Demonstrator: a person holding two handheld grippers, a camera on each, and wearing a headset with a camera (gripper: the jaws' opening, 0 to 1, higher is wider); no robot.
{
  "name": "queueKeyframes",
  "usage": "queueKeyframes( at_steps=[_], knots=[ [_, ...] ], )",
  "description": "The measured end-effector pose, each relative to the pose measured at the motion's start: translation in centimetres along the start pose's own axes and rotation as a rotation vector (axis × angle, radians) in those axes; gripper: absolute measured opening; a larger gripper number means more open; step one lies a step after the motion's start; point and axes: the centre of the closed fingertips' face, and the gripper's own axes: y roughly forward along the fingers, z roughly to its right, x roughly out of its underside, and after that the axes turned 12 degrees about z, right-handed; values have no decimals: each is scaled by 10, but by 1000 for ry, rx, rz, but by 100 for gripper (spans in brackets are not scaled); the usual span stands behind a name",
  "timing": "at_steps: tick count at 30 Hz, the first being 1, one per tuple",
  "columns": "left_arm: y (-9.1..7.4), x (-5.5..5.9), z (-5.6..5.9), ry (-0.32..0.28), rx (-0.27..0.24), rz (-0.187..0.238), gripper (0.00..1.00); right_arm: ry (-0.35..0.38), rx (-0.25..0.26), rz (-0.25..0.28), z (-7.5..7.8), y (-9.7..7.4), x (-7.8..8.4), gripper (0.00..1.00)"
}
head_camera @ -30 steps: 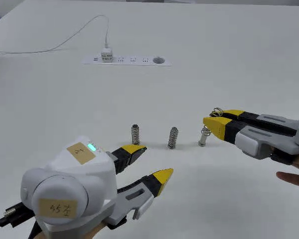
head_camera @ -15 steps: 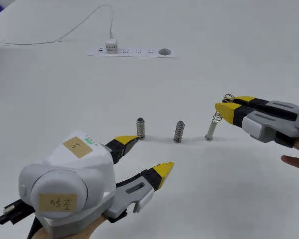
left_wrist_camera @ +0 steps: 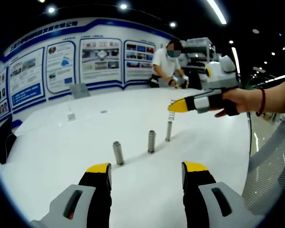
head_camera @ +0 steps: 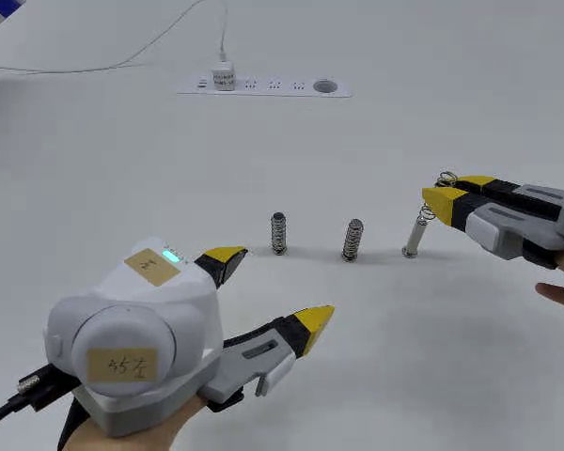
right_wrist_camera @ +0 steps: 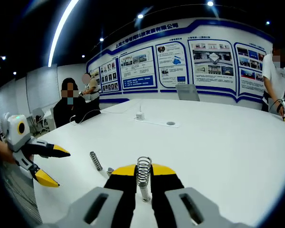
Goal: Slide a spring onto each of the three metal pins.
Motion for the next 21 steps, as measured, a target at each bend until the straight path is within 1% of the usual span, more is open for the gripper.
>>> queueKeyframes(
  at_steps=[2, 13, 17, 19, 21],
  knots=[
    [0, 1, -1, -2, -6, -2, 62, 6, 0, -1, 0, 1, 2, 12],
    [-1, 3, -6, -5, -26, -15, 67, -28, -4, -32, -2, 3, 13, 12],
    [-2, 3, -7, -4, -28, -16, 67, -51, -4, -49, -4, 4, 18, 12],
    [-2, 2, -7, -14, -31, -7, 67, -61, -5, -57, -5, 4, 21, 12],
    [-2, 3, -7, -15, -32, -11, 67, -68, -2, -62, -5, 4, 24, 12]
  ],
)
